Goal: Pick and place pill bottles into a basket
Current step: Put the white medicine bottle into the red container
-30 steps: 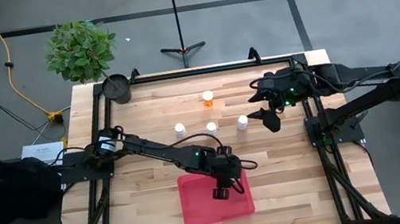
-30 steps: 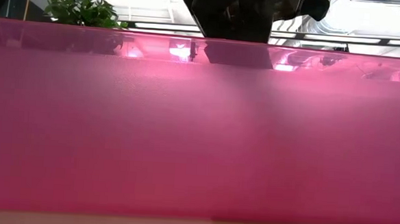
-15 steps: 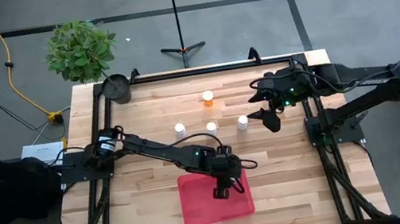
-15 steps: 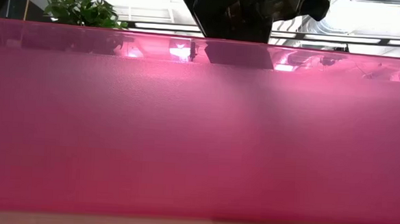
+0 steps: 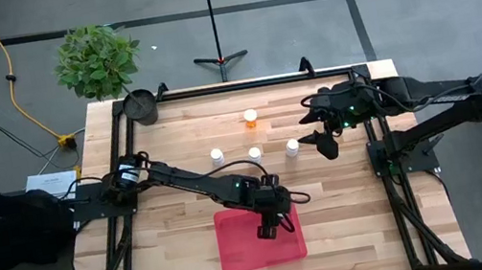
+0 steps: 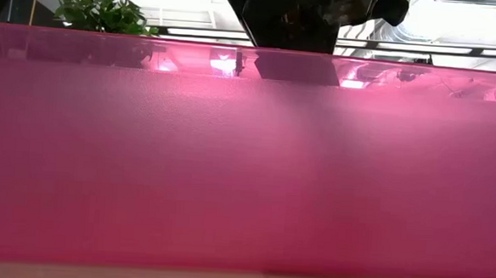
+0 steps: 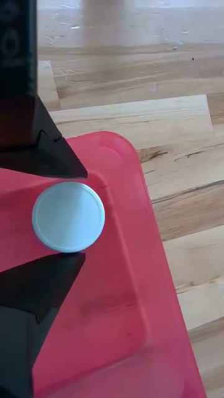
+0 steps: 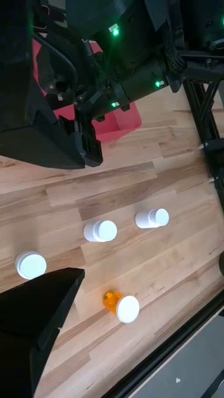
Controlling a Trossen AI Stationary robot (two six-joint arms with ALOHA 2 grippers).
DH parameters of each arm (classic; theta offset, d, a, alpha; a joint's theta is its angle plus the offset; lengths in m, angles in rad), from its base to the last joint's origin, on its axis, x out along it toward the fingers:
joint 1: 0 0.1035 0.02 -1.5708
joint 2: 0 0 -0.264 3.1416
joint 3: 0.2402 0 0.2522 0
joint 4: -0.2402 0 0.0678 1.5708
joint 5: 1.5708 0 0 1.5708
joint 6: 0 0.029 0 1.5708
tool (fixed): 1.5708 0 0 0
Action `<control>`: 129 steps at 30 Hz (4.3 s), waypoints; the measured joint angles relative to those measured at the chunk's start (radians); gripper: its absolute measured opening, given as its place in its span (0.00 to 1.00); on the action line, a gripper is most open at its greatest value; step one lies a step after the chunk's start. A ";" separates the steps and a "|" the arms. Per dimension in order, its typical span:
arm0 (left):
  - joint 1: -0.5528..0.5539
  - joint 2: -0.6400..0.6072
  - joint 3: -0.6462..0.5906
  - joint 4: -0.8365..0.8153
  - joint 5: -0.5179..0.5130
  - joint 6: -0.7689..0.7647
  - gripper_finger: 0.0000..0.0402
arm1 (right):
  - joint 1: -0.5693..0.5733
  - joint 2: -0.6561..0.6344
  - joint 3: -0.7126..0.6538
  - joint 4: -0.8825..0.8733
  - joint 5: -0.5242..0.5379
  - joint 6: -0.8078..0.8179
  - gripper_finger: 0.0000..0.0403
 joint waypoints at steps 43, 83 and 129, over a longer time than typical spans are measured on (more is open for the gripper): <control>0.050 -0.421 0.001 -0.068 -0.095 -0.079 0.59 | 0.000 0.000 0.000 -0.019 -0.028 0.000 0.65; 0.229 -1.198 -0.454 -0.051 -0.212 -0.210 0.59 | -0.002 0.000 0.000 -0.018 -0.030 -0.011 0.65; 0.229 -1.954 -1.073 0.068 -0.360 -0.472 0.59 | -0.003 -0.486 -0.010 -0.237 0.243 0.046 0.65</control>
